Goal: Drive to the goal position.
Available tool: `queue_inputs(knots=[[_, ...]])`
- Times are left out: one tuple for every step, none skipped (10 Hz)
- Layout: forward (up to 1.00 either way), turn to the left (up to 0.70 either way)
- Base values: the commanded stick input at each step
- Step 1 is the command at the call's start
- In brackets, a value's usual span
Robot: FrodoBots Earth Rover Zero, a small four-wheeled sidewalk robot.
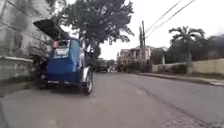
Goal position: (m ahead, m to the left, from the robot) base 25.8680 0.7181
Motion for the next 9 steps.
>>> queue_inputs(knots=[[1.0,-0.16],[1.0,-0.35],[1.0,-0.4],[1.0,-0.4],[1.0,-0.37],[1.0,-0.04],[1.0,0.0],[1.0,0.0],[1.0,0.0]])
